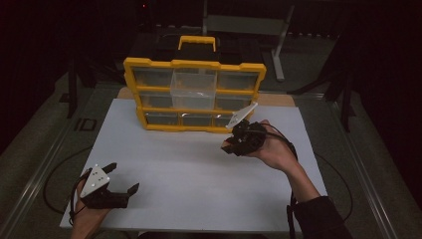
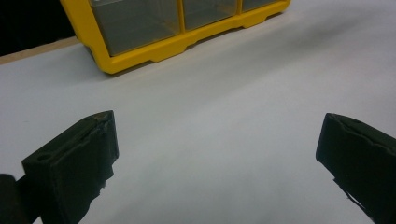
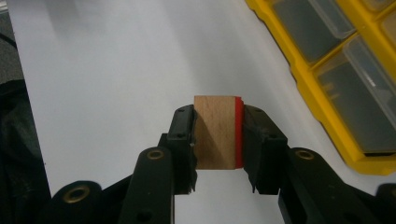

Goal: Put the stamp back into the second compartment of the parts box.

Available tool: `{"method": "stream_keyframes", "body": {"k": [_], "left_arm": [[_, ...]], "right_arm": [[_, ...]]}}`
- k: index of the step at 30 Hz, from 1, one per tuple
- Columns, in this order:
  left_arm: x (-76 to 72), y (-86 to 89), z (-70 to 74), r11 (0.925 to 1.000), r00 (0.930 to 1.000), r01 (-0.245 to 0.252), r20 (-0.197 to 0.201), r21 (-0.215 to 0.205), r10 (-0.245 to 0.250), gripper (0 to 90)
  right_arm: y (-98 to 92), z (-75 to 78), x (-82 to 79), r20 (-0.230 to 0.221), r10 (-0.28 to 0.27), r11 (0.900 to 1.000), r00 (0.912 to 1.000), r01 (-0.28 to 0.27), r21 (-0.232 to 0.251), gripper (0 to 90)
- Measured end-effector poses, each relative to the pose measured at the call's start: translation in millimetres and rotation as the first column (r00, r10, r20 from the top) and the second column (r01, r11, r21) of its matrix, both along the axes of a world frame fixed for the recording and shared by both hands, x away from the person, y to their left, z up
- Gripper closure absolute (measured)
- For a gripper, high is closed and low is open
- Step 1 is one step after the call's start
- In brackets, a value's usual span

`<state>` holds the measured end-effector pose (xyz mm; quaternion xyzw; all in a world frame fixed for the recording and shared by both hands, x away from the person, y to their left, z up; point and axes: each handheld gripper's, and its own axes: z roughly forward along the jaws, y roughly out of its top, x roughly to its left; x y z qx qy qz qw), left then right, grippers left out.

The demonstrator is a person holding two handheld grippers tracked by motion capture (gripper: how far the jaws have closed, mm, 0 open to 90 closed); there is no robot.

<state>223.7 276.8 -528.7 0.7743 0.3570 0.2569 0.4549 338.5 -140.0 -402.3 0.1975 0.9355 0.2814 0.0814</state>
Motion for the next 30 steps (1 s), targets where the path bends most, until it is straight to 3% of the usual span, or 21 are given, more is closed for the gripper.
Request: {"method": "stream_keyframes", "body": {"k": [30], "left_arm": [[0.4, -0.5, -1.0, 1.0000, 1.0000, 0.001, -0.003, 0.004, -0.001, 0.0]], "right_arm": [[-8.8, 44.9, 30.7, 0.023, -0.041, 0.999, 0.9989, 0.040, 0.029, 65.8]]}}
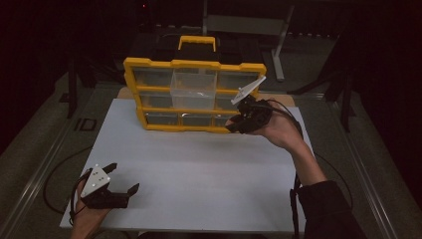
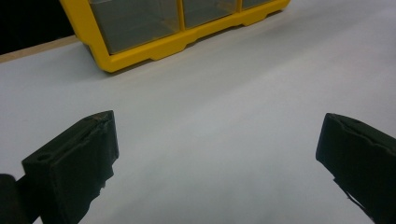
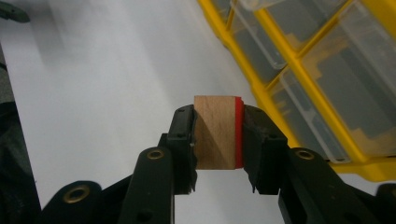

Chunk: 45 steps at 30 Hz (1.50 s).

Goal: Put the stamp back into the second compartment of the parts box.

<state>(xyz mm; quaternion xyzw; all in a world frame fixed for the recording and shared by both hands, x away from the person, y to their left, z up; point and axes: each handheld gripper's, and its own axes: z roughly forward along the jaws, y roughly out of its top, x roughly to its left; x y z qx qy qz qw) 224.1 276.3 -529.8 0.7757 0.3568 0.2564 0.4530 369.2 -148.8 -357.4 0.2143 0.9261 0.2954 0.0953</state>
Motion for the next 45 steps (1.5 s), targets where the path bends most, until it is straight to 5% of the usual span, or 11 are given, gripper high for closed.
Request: {"method": "stream_keyframes", "body": {"k": [28, 45], "left_arm": [[0.1, 0.5, -0.1, 1.0000, 1.0000, -0.003, 0.000, 0.000, 0.003, 0.0], [0.1, 0.1, 0.0, 1.0000, 1.0000, 0.000, -0.001, 0.001, 0.000, 0.0]], "right_arm": [[-1.3, 37.3, 33.6, 0.014, -0.066, 0.997, 0.9977, 0.065, 0.038, 65.8], [4.0, 63.6, 40.7, 0.044, -0.084, 0.994, 0.9955, 0.081, 0.069, 65.8]]}}
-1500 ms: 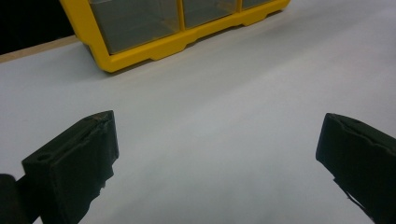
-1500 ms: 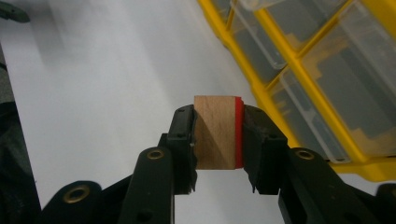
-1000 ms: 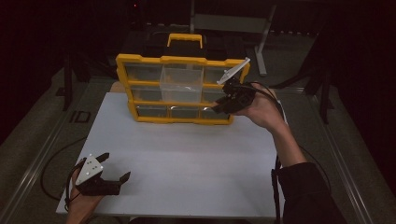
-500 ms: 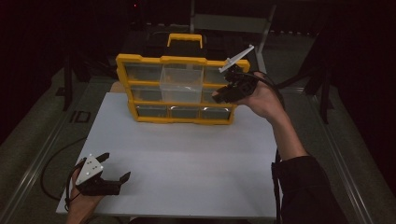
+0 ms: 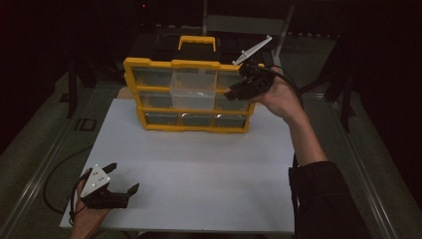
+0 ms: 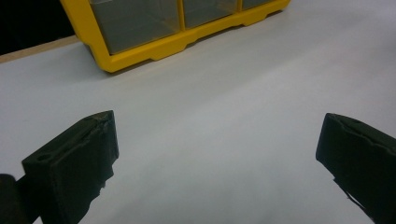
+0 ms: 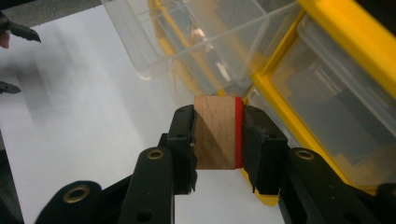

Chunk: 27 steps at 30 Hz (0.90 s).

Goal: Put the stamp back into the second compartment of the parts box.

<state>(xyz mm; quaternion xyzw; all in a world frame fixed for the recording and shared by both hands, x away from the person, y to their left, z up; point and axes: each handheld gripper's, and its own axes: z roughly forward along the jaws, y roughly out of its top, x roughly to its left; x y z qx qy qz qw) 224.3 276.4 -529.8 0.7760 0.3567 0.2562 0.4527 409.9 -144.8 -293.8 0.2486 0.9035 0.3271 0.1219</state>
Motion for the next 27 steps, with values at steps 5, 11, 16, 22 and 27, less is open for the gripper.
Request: {"method": "stream_keyframes", "body": {"k": [5, 11, 16, 22, 27], "left_arm": [[0.2, -0.2, -0.1, 1.0000, 1.0000, 0.002, -0.001, 0.002, -0.002, 0.0], [0.1, 0.1, -0.2, 1.0000, 1.0000, 0.002, -0.002, -0.002, -0.002, 0.0], [-0.1, 0.0, -0.3, 1.0000, 1.0000, 0.003, -0.004, -0.003, -0.003, 0.0], [0.4, 0.5, -0.5, 1.0000, 1.0000, 0.004, -0.005, -0.001, -0.004, 0.0], [1.2, -1.0, -0.5, 1.0000, 0.9999, 0.010, -0.004, 0.002, -0.010, 0.0]], "right_arm": [[0.7, 7.0, 2.1, 0.006, -0.002, 1.000, 1.0000, 0.002, 0.026, 65.8], [5.6, 14.3, 4.4, 0.011, -0.005, 0.998, 0.9999, 0.005, 0.056, 65.8], [10.8, 19.6, 6.6, 0.020, -0.001, 0.997, 0.9998, -0.001, 0.082, 65.8], [15.9, 22.1, 9.5, 0.020, -0.003, 0.993, 0.9998, 0.001, 0.115, 65.8], [20.1, 22.1, 10.0, 0.022, -0.005, 0.989, 0.9997, 0.002, 0.149, 65.8]]}}
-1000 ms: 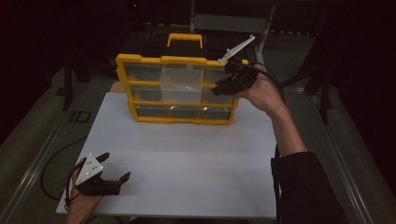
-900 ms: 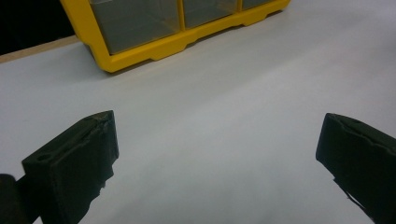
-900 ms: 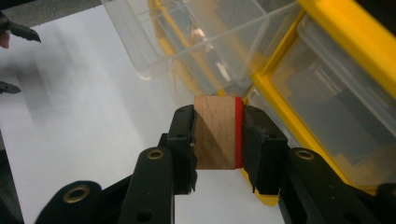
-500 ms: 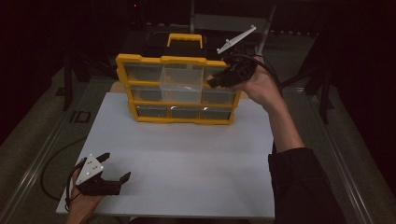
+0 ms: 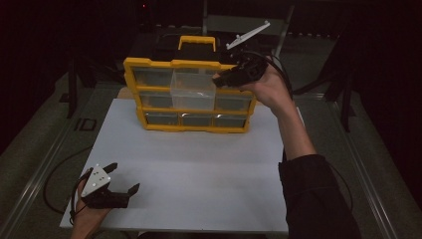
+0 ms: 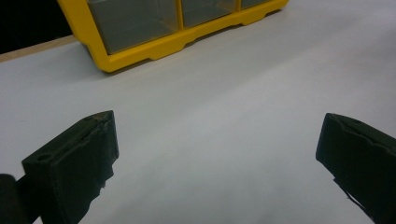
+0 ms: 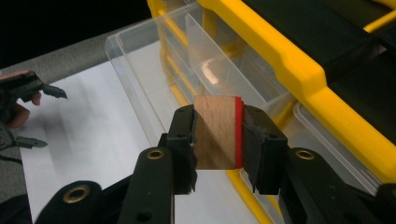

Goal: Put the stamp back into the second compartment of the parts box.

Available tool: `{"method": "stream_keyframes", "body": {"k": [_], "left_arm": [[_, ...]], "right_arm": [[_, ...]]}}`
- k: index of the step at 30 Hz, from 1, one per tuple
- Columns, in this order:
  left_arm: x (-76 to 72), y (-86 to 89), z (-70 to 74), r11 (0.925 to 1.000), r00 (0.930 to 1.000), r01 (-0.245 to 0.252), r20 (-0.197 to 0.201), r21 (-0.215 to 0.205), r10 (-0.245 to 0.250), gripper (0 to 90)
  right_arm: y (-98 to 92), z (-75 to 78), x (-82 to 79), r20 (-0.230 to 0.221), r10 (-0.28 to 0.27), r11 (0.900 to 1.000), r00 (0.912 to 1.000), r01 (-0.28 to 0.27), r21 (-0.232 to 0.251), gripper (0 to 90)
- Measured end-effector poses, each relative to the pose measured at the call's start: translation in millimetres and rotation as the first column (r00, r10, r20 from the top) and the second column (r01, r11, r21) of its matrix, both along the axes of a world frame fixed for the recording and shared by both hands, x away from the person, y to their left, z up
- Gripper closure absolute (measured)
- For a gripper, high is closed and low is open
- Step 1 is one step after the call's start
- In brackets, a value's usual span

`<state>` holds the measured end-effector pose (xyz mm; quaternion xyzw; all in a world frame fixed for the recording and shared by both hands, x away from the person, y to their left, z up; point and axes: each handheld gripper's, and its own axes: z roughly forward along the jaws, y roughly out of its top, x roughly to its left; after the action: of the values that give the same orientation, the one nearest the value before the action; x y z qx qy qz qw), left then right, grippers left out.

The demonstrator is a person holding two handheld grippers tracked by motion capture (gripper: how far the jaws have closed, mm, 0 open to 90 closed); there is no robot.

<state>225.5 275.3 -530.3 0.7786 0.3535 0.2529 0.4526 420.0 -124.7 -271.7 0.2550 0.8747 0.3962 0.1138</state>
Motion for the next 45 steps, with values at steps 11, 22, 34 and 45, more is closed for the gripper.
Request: {"method": "stream_keyframes", "body": {"k": [11, 22, 34, 45], "left_arm": [[-0.8, 0.2, 0.2, 1.0000, 1.0000, -0.001, 0.002, 0.000, 0.001, 0.0], [-0.8, 0.2, 0.1, 1.0000, 1.0000, -0.002, 0.002, -0.003, 0.002, 0.0], [-0.9, 0.7, 0.2, 1.0000, 1.0000, 0.000, 0.003, -0.003, 0.000, 0.0], [-0.7, 0.8, 0.0, 1.0000, 1.0000, 0.000, 0.001, -0.006, 0.000, 0.0]], "right_arm": [[13.7, -1.1, -0.2, -0.001, -0.005, 0.999, 1.0000, 0.005, 0.033, 65.6], [29.4, -6.4, 2.3, 0.000, -0.004, 0.999, 1.0000, 0.004, 0.037, 65.5], [42.9, -12.6, 5.3, -0.004, -0.013, 1.000, 0.9999, 0.013, 0.008, 65.1], [44.4, -14.4, 6.4, -0.010, -0.025, 0.999, 0.9996, 0.025, 0.021, 54.0]]}}
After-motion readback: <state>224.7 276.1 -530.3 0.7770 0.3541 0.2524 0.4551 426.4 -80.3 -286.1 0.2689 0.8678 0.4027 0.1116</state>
